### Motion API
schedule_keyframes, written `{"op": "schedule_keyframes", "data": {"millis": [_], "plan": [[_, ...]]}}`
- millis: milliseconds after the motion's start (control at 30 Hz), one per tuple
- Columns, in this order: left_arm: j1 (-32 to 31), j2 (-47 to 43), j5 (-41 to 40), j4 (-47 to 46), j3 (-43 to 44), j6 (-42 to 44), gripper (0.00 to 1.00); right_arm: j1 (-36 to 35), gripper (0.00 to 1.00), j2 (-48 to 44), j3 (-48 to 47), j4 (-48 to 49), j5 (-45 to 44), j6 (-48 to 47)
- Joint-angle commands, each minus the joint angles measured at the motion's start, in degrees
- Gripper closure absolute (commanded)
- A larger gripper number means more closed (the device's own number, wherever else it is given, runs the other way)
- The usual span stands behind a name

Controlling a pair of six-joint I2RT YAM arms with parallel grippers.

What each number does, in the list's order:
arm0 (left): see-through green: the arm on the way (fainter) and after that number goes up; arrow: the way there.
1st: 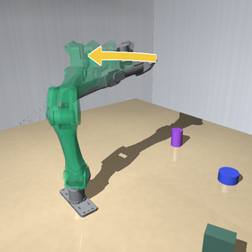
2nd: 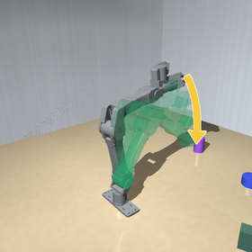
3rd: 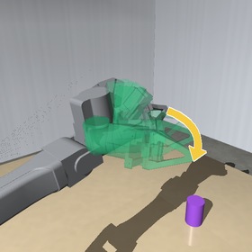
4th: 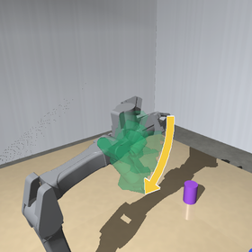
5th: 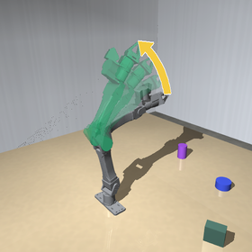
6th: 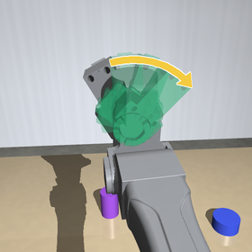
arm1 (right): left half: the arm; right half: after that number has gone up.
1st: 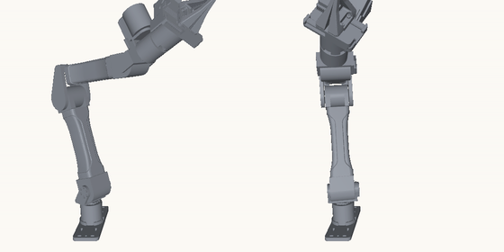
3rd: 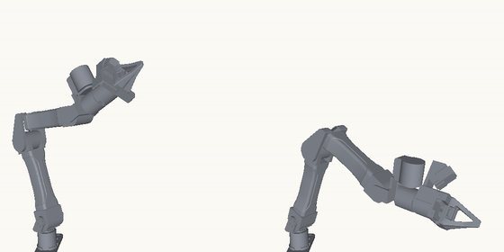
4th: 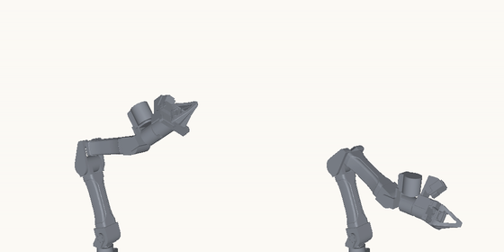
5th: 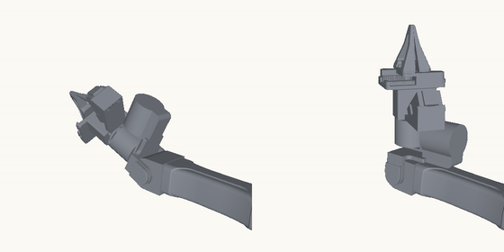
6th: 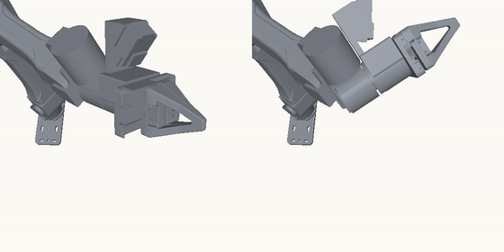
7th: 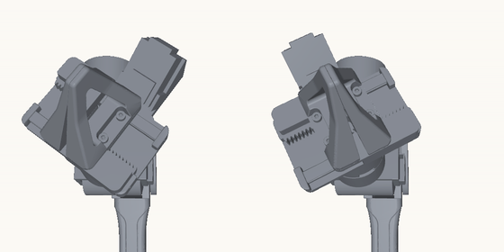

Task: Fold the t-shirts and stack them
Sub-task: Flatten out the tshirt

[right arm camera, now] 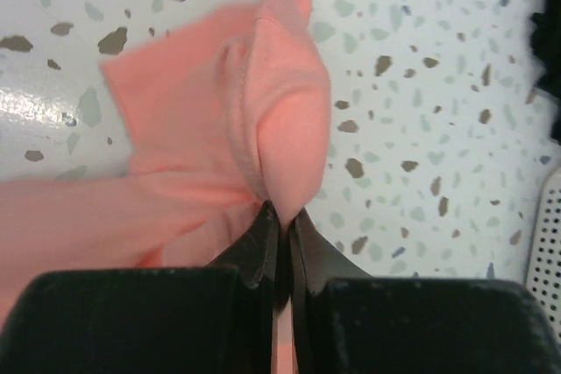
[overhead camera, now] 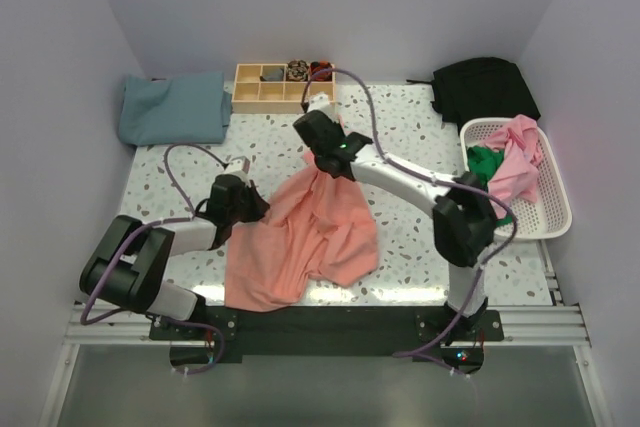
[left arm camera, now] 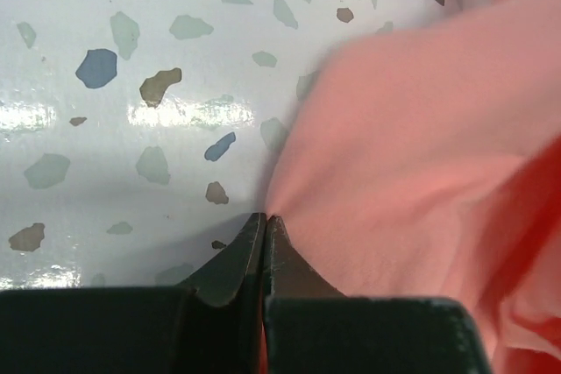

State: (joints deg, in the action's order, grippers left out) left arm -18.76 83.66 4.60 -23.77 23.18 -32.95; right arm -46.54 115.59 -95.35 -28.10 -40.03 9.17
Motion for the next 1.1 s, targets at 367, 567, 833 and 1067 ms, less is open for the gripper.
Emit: {"op": "schedule_keyframes", "data": {"millis": [367,567,833,1067], "plan": [[2.06,-21.41,-22.68,31.23,16.62,10.36,1.00,14.28,1.00,-36.22,28.27,-6.70,-11.22,9.89],[2.15,-28.98,-25.77,35.72,16.81,5.53,1.00,17.63,1.00,-42.98,39.00,-9.69,-8.05,16.83],[2.06,-37.42,-10.70,37.84,16.31,3.69,1.00,17.63,1.00,-56.25,46.92,-8.73,18.49,15.97],[-1.80,-44.10,3.59,33.08,-3.30,-2.29,1.00,9.03,1.00,-65.13,57.10,-11.81,36.99,24.39]]}}
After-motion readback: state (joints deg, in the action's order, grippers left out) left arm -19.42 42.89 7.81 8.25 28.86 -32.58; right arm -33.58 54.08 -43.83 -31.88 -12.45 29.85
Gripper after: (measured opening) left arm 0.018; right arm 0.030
